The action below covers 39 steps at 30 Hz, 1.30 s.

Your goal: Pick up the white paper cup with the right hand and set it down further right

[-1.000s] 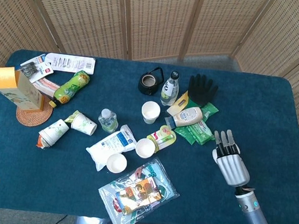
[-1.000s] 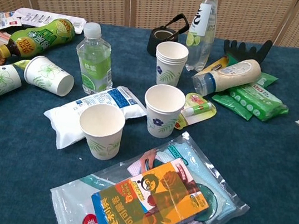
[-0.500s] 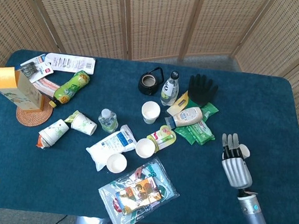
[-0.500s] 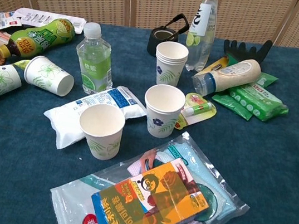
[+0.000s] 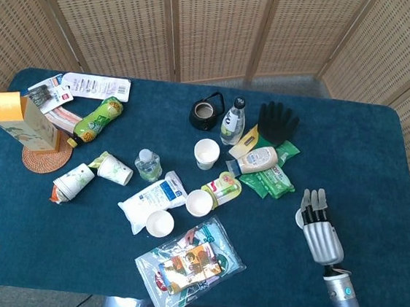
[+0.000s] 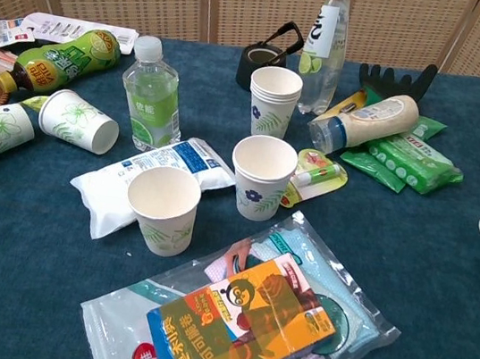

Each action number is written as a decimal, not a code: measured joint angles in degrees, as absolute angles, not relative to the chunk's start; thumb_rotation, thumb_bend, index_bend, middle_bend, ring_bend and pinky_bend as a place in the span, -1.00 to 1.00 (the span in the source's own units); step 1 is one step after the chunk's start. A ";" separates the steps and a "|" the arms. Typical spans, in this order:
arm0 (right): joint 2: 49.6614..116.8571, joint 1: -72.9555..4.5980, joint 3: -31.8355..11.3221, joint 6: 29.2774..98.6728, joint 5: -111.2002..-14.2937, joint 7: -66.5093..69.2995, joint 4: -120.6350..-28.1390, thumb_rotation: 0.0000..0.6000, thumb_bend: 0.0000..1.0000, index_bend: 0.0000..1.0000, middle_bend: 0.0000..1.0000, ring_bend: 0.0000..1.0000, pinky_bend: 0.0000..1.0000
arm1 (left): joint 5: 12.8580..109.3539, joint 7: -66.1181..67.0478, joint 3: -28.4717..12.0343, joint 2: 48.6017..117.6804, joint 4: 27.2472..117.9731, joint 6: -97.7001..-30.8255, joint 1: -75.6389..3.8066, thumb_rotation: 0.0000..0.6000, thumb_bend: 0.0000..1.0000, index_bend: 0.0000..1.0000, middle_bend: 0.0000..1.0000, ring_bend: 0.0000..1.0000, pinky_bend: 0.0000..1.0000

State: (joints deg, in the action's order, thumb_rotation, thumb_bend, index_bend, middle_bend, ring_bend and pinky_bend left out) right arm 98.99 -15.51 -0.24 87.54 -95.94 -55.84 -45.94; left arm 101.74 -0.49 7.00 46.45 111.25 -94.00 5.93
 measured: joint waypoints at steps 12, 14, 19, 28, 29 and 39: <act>92.57 -14.19 -0.72 90.35 -96.64 -58.32 -59.49 1.00 -0.46 -0.89 -1.00 -1.00 -1.00 | 101.66 -0.65 7.01 46.37 111.25 -93.98 5.92 1.00 -0.30 -1.00 -1.00 -1.00 -1.00; 91.30 -13.93 -0.81 91.47 -97.05 -56.97 -61.53 1.00 -0.46 -0.92 -1.00 -1.00 -1.00 | 101.65 -0.72 7.01 46.34 111.27 -93.95 5.89 1.00 -0.30 -1.00 -1.00 -1.00 -1.00; 87.74 -13.44 -0.94 94.38 -98.71 -50.65 -66.21 1.00 -0.46 -0.95 -1.00 -1.00 -1.00 | 101.98 -0.73 7.13 46.33 111.24 -94.07 5.96 1.00 -0.30 -1.00 -1.00 -1.00 -1.00; 84.95 -14.11 -0.90 99.14 -102.68 -30.51 -65.19 1.00 -0.48 -0.94 -1.00 -1.00 -1.00 | 102.22 -0.37 7.27 46.49 111.34 -93.88 5.96 1.00 -0.30 -1.00 -1.00 -1.00 -1.00; 84.88 -14.23 -0.86 99.62 -103.10 -28.26 -64.46 1.00 -0.48 -0.94 -1.00 -1.00 -1.00 | 102.20 -0.31 7.27 46.51 111.35 -93.85 5.96 1.00 -0.30 -1.00 -1.00 -1.00 -1.00; 84.83 -15.17 -0.60 103.83 -104.83 -5.45 -56.14 1.00 -0.47 -0.91 -1.00 -1.00 -1.00 | 102.27 0.40 7.34 46.76 111.47 -93.61 5.96 1.00 -0.30 -1.00 -1.00 -1.00 -1.00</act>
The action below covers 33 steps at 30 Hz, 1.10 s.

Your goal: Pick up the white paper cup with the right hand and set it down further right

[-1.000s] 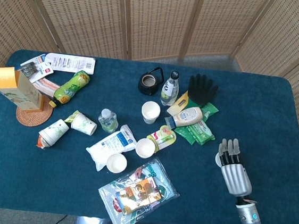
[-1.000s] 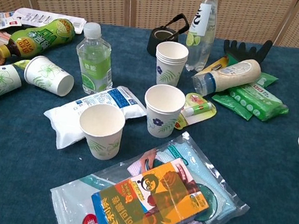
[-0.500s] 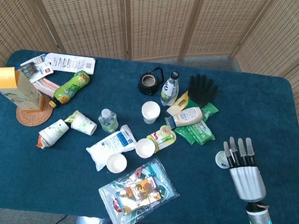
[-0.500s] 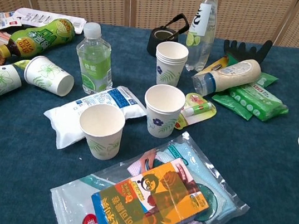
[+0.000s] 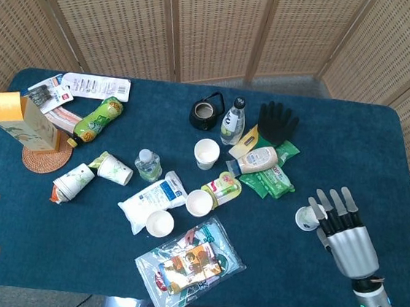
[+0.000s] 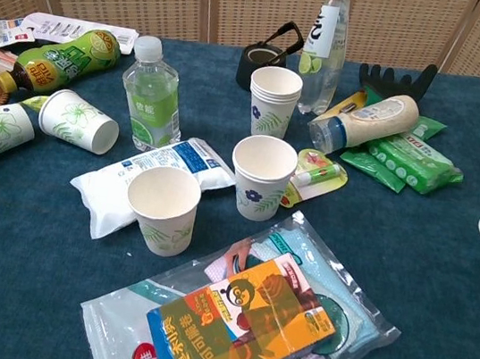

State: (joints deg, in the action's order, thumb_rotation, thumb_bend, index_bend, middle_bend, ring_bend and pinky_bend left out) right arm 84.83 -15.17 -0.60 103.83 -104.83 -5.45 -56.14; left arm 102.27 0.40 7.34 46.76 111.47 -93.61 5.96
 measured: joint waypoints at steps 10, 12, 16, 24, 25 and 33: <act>82.06 -14.49 -1.07 101.61 -99.95 8.77 -57.11 0.98 -0.24 -0.84 -1.00 -1.00 -1.00 | 102.28 1.09 7.38 46.95 111.69 -93.33 5.93 1.00 -0.30 -1.00 -1.00 -1.00 -1.00; 80.72 -14.16 -1.18 100.36 -98.67 9.93 -59.66 0.83 -0.22 -0.85 -1.00 -1.00 -1.00 | 102.25 1.10 7.36 46.96 111.68 -93.47 5.99 1.00 -0.30 -1.00 -1.00 -1.00 -1.00; 77.71 -13.36 -1.17 97.53 -96.28 11.00 -65.07 0.52 -0.28 -0.89 -1.00 -1.00 -1.00 | 102.17 1.15 7.28 47.04 111.62 -93.64 6.05 1.00 -0.30 -1.00 -1.00 -1.00 -1.00; 71.71 -11.52 -0.42 90.38 -91.05 6.63 -77.32 0.31 -0.40 -0.93 -1.00 -1.00 -1.00 | 102.56 1.10 7.44 47.07 111.48 -93.68 6.09 1.00 -0.30 -1.00 -1.00 -1.00 -1.00; 71.08 -11.36 -0.35 89.57 -90.50 5.74 -78.53 0.30 -0.41 -0.93 -1.00 -1.00 -1.00 | 102.55 0.99 7.43 47.05 111.43 -93.73 6.10 1.00 -0.30 -1.00 -1.00 -1.00 -1.00; 67.69 -10.03 -1.00 85.97 -86.44 2.02 -84.30 0.31 -0.38 -0.93 -1.00 -1.00 -1.00 | 101.21 -0.12 6.92 46.77 110.97 -93.27 5.60 1.00 -0.30 -1.00 -1.00 -1.00 -1.00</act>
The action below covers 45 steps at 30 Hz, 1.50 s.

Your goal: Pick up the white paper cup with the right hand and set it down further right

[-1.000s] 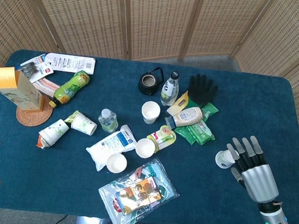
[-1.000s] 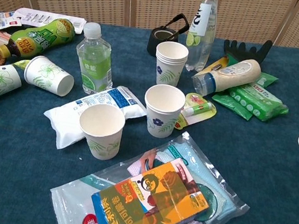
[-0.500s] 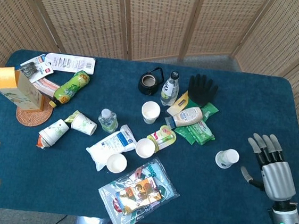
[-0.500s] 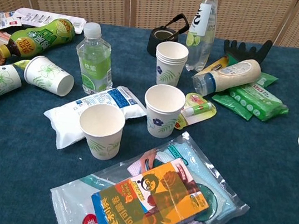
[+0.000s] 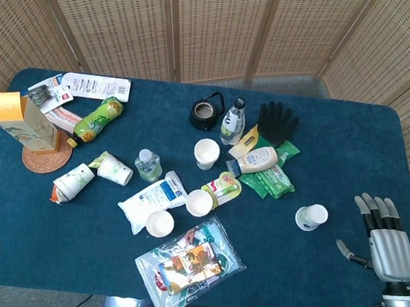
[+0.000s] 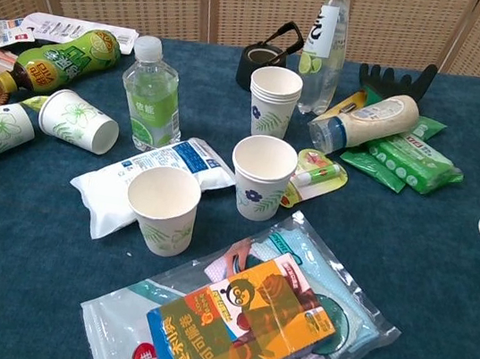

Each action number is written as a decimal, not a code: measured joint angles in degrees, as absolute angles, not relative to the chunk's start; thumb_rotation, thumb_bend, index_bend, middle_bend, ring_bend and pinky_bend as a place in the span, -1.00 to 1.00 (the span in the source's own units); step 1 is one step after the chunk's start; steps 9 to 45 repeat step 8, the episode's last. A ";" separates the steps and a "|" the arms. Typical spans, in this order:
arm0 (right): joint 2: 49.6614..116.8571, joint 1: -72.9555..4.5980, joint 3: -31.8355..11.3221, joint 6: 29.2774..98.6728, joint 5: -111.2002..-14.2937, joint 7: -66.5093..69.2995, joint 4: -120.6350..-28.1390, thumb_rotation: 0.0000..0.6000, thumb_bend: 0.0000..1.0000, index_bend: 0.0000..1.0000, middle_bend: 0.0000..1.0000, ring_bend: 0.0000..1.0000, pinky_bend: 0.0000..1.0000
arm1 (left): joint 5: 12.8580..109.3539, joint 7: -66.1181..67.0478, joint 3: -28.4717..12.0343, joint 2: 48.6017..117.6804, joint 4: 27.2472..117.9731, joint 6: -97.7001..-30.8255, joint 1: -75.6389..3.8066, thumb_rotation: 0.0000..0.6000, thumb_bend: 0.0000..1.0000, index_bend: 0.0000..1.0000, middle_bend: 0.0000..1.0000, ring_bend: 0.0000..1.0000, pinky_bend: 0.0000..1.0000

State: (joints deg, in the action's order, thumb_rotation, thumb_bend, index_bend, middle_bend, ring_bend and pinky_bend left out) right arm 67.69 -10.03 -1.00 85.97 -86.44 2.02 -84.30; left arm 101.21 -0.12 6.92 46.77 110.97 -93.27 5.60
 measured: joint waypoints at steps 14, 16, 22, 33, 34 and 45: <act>67.14 -9.41 -2.09 85.27 -85.49 1.76 -84.96 0.33 -0.36 -0.92 -1.00 -1.00 -1.00 | 101.27 -0.04 7.15 46.78 110.87 -93.01 5.64 1.00 -0.30 -1.00 -1.00 -1.00 -1.00; 67.14 -9.41 -2.09 85.27 -85.49 1.76 -84.96 0.33 -0.36 -0.92 -1.00 -1.00 -1.00 | 101.27 -0.04 7.15 46.78 110.87 -93.01 5.64 1.00 -0.30 -1.00 -1.00 -1.00 -1.00; 67.14 -9.41 -2.09 85.27 -85.49 1.76 -84.96 0.33 -0.36 -0.92 -1.00 -1.00 -1.00 | 101.27 -0.04 7.15 46.78 110.87 -93.01 5.64 1.00 -0.30 -1.00 -1.00 -1.00 -1.00; 67.14 -9.41 -2.09 85.27 -85.49 1.76 -84.96 0.33 -0.36 -0.92 -1.00 -1.00 -1.00 | 101.27 -0.04 7.15 46.78 110.87 -93.01 5.64 1.00 -0.30 -1.00 -1.00 -1.00 -1.00; 67.14 -9.41 -2.09 85.27 -85.49 1.76 -84.96 0.33 -0.36 -0.92 -1.00 -1.00 -1.00 | 101.27 -0.04 7.15 46.78 110.87 -93.01 5.64 1.00 -0.30 -1.00 -1.00 -1.00 -1.00; 67.14 -9.41 -2.09 85.27 -85.49 1.76 -84.96 0.33 -0.36 -0.92 -1.00 -1.00 -1.00 | 101.27 -0.04 7.15 46.78 110.87 -93.01 5.64 1.00 -0.30 -1.00 -1.00 -1.00 -1.00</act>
